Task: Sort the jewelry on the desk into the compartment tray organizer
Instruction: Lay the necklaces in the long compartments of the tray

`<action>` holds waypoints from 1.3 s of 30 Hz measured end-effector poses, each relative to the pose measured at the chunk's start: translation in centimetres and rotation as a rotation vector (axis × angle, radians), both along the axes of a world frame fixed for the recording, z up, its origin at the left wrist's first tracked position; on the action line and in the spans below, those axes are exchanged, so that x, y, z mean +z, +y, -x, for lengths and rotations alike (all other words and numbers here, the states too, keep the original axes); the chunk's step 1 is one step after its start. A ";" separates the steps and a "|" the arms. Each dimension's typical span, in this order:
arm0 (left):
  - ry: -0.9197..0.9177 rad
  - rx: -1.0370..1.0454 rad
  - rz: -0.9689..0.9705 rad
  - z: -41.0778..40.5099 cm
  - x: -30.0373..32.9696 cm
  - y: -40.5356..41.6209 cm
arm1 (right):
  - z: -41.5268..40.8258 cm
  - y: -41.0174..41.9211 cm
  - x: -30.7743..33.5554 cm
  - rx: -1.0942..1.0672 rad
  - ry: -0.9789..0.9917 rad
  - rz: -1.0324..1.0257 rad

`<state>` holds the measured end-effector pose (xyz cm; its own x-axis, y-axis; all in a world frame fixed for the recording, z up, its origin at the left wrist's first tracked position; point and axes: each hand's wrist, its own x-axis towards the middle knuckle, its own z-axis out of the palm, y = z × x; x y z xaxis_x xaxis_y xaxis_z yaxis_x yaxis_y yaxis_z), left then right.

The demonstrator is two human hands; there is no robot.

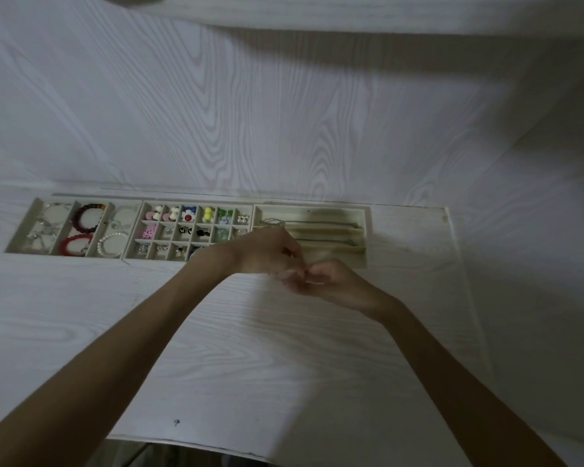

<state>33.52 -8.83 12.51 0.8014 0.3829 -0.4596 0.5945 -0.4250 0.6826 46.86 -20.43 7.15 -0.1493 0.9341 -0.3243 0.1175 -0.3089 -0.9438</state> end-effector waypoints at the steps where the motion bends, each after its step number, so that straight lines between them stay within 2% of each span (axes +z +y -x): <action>1: -0.001 0.009 0.007 0.2 0.0 0.1 | -0.2 -0.2 -0.1 -0.007 0.011 0.022; 9: 0.036 0.003 0.039 2.3 -0.2 2.3 | -5.5 -2.7 0.2 0.016 -0.036 0.072; 12: -0.024 0.025 0.081 1.7 -0.4 2.7 | -8.0 -3.4 1.0 0.035 -0.079 0.124; 15: -0.147 0.110 0.228 0.1 -0.8 3.1 | -10.1 -3.9 1.8 0.050 -0.096 0.168; 17: -0.191 0.163 0.245 -1.0 -1.5 3.4 | -11.2 -3.9 2.2 0.023 -0.125 0.202; 24: -0.129 0.213 0.243 -2.4 -5.3 3.1 | -14.0 -2.7 0.5 -0.158 -0.170 0.269; 25: -0.088 0.188 0.164 -2.4 -6.0 3.0 | -14.1 -2.3 0.1 -0.161 -0.184 0.279; 28: 0.092 0.021 -0.268 -1.8 -7.3 2.9 | -13.9 -1.1 -0.8 -0.133 -0.217 0.311; 31: 0.152 -0.039 -0.506 -0.7 -7.5 3.0 | -13.2 0.0 -1.1 -0.095 -0.192 0.319; 34: 0.236 -0.069 -0.663 0.2 -7.8 3.4 | -11.6 1.3 -1.4 -0.065 -0.293 0.254; 37: 0.366 -0.114 -0.753 0.7 -7.9 3.9 | -9.9 2.2 -2.4 -0.101 -0.498 0.171; 39: 0.417 -0.132 -0.769 0.7 -7.9 4.1 | -9.1 2.2 -3.1 -0.083 -0.701 0.087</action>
